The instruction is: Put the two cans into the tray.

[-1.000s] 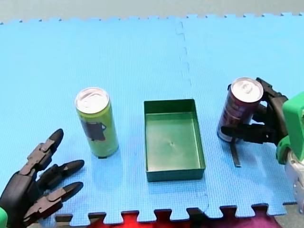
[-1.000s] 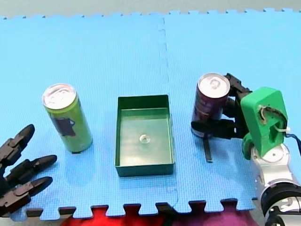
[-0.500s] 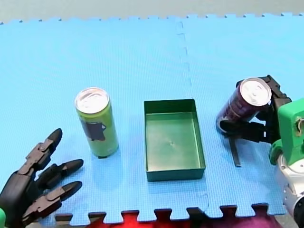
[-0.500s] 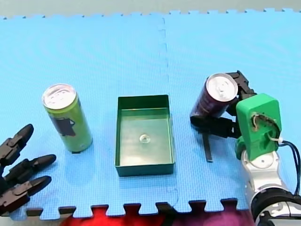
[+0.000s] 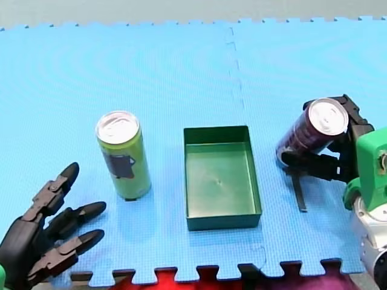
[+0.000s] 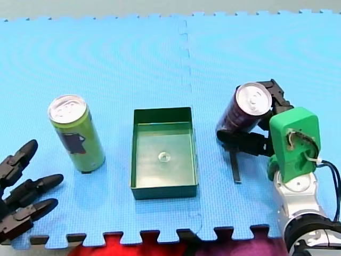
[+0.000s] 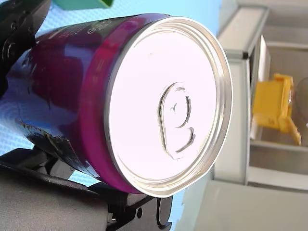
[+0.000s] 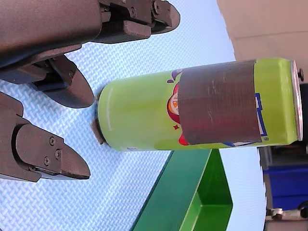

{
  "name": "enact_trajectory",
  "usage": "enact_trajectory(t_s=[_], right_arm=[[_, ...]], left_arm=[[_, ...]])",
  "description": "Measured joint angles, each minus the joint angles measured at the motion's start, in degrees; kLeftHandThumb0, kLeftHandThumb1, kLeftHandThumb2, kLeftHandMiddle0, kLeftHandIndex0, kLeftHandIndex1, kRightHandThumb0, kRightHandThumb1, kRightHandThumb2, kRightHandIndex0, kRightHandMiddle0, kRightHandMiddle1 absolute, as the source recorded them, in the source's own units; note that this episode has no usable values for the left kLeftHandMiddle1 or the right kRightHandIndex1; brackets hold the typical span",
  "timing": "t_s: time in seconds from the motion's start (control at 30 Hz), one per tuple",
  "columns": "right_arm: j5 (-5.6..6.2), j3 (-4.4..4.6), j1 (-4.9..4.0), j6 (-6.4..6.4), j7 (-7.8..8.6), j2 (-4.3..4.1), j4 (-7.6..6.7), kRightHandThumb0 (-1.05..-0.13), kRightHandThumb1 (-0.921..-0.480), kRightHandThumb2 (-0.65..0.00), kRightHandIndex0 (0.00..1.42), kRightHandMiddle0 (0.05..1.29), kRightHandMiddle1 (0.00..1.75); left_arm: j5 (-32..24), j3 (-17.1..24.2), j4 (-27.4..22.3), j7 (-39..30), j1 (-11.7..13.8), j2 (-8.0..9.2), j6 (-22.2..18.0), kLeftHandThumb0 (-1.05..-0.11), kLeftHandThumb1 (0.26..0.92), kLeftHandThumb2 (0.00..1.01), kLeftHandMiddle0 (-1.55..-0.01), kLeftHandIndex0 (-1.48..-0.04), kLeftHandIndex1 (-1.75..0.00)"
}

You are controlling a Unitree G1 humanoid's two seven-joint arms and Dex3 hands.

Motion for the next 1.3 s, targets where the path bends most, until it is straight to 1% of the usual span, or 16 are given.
enact_trajectory(t_s=[0.07, 0.17, 0.27, 0.33, 0.4, 0.47, 0.6, 0.67, 0.73, 0.77, 0.83, 0.93, 1.1, 1.2, 1.27, 1.3], right_arm=[[0.13, -0.01, -0.65, 1.04, 0.28, 0.0, -0.09, -0.381, -0.821, -0.012, 0.9, 0.56, 1.75], [1.07, -0.29, -2.64, 3.73, 1.02, 0.05, -0.74, -0.384, -0.822, -0.011, 0.9, 0.56, 1.75], [1.75, -0.35, -4.44, 6.31, 1.2, 0.39, -1.93, -0.387, -0.822, -0.009, 0.91, 0.56, 1.75], [1.83, -0.12, -5.29, 7.45, 1.25, 0.55, -2.6, -0.389, -0.823, -0.008, 0.91, 0.56, 1.75], [1.89, 0.12, -5.87, 8.08, 1.37, 0.58, -3.15, -0.391, -0.823, -0.008, 0.92, 0.56, 1.75], [1.99, 0.25, -6.07, 8.44, 1.52, 0.58, -3.57, -0.393, -0.823, -0.007, 0.92, 0.56, 1.75], [2.28, 0.51, -6.11, 8.39, 2.3, 0.57, -4.68, -0.396, -0.823, -0.006, 0.93, 0.56, 1.75], [2.67, 0.59, -6.13, 7.92, 3.36, 0.53, -5.37, -0.397, -0.823, -0.005, 0.93, 0.56, 1.75], [3.76, 0.27, -6.23, 7.61, 5.58, 0.39, -6.01, -0.397, -0.823, -0.004, 0.93, 0.55, 1.75], [4.56, -0.05, -6.37, 7.55, 7.04, 0.27, -6.19, -0.397, -0.823, -0.004, 0.94, 0.55, 1.75], [5.88, -0.63, -6.53, 7.55, 9.17, 0.07, -6.25, -0.395, -0.823, -0.004, 0.94, 0.55, 1.75], [6.68, -0.95, -6.56, 7.51, 11.24, -0.3, -6.24, -0.392, -0.823, -0.003, 0.94, 0.56, 1.75], [6.99, -0.87, -6.54, 6.76, 12.55, -0.48, -6.43, -0.39, -0.824, -0.003, 0.95, 0.56, 1.75], [7.78, -0.97, -6.51, 6.52, 14.04, -0.35, -7.13, -0.388, -0.825, -0.003, 0.95, 0.56, 1.75], [8.96, -1.12, -6.44, 6.51, 16.56, -0.23, -8.02, -0.385, -0.824, -0.002, 0.95, 0.56, 1.75], [9.9, -1.27, -6.42, 6.51, 18.61, -0.16, -8.82, -0.383, -0.824, -0.002, 0.95, 0.56, 1.75]], left_arm=[[0.06, -0.08, -0.12, 0.03, 0.03, -0.01, 0.14, -1.048, 0.916, 0.0, -0.44, -0.16, 0.0], [0.12, -0.22, -0.2, 0.09, 0.06, -0.06, 0.28, -1.048, 0.915, 0.0, -0.43, -0.16, 0.0], [0.14, -0.3, -0.09, 0.13, 0.04, -0.12, 0.33, -1.048, 0.914, 0.0, -0.44, -0.16, 0.0], [0.14, -0.36, 0.11, 0.15, 0.03, -0.23, 0.33, -1.048, 0.913, 0.0, -0.44, -0.16, 0.0], [0.15, -0.43, 0.26, 0.16, 0.03, -0.36, 0.32, -1.048, 0.913, 0.0, -0.44, -0.16, 0.0], [0.16, -0.49, 0.33, 0.16, 0.03, -0.47, 0.29, -1.048, 0.912, 0.0, -0.44, -0.16, 0.0], [0.2, -0.6, 0.46, 0.18, 0.03, -0.62, 0.15, -1.048, 0.909, 0.0, -0.44, -0.16, 0.0], [0.26, -0.71, 0.46, 0.22, 0.03, -0.78, 0.12, -1.048, 0.908, 0.0, -0.44, -0.16, 0.0], [0.33, -0.81, 0.46, 0.24, 0.03, -0.95, 0.09, -1.048, 0.907, 0.0, -0.44, -0.16, 0.0], [0.36, -0.85, 0.49, 0.24, 0.03, -1.02, 0.03, -1.048, 0.906, 0.0, -0.44, -0.16, 0.0], [0.42, -0.89, 0.67, 0.29, 0.01, -1.13, -0.11, -1.048, 0.905, 0.0, -0.44, -0.16, 0.0], [0.65, -0.94, 1.1, 0.37, -0.09, -1.26, -0.46, -1.048, 0.903, 0.0, -0.44, -0.16, 0.0], [0.7, -0.93, 2.04, 0.23, -0.43, -1.32, -1.18, -1.048, 0.9, 0.0, -0.44, -0.16, 0.0], [0.69, -0.93, 2.57, 0.16, -0.66, -1.34, -1.59, -1.048, 0.898, 0.0, -0.45, -0.16, 0.0], [0.69, -0.92, 2.92, 0.09, -0.82, -1.34, -1.85, -1.048, 0.897, 0.0, -0.45, -0.16, 0.0], [0.69, -0.91, 3.08, 0.03, -0.93, -1.34, -1.95, -1.048, 0.897, 0.0, -0.45, -0.16, 0.0]])
